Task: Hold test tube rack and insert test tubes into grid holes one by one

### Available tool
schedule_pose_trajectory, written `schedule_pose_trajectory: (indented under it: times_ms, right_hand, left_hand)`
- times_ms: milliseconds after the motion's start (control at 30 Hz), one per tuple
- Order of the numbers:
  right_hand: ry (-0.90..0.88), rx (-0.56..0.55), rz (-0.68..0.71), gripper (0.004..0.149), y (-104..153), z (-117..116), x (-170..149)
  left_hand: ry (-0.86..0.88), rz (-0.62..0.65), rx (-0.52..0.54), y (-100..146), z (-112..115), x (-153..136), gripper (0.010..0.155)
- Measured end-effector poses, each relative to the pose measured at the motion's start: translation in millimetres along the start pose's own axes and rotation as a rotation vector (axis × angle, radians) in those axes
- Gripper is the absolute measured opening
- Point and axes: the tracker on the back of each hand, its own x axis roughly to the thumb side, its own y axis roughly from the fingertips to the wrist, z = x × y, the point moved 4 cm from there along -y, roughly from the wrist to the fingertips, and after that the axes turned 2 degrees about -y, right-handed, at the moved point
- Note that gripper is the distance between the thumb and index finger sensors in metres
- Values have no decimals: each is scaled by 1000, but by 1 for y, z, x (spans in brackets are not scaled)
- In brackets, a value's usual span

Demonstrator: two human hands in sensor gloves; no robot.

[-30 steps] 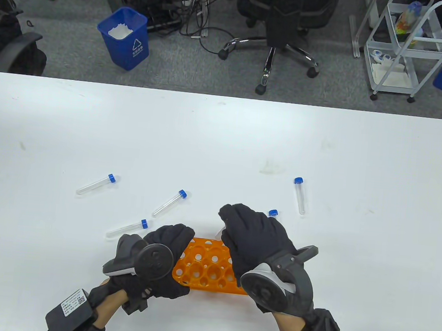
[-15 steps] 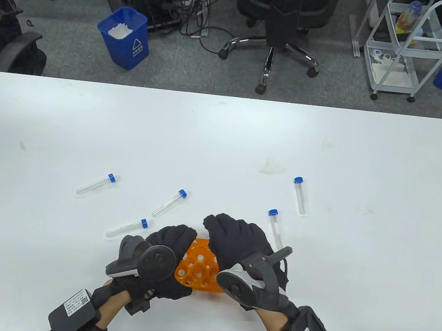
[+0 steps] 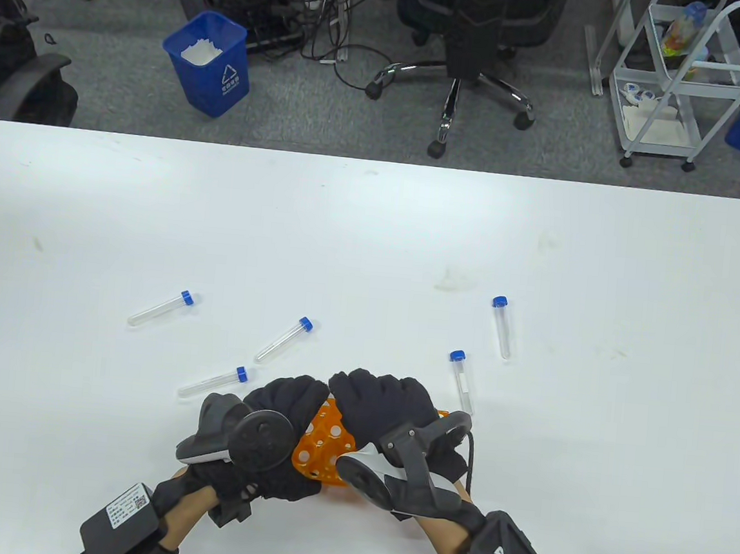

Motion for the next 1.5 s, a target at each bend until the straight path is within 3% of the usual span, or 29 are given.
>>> schedule_pose_trajectory:
  times_ms: [600,900,1067,1233,1333,1500]
  right_hand:
    - [-12,65,-5,64,-1,-4,-3]
    - [-57,-14,-80,64,-1,26,-27]
    - [-30,-101,-179,58,-1,50,-62]
    - [50,-97,-323,56,-14,63,-126]
    - [88,-35,-427,55,-28,51,-171]
    - [77,138,-532,52,-47,-4,-221]
  left_hand:
    - [0,-1,-19,-1,2,-2,123]
    - [7,-19,-15,-1,-1,-8,122]
    - [-2,-21,-12,-1,-3,-9,122]
    - [8,-24,2,-3,-7,-11,122]
    - [4,-27,10,-1,-9,-13,122]
    - [11,-49,16,2,-10,-18,122]
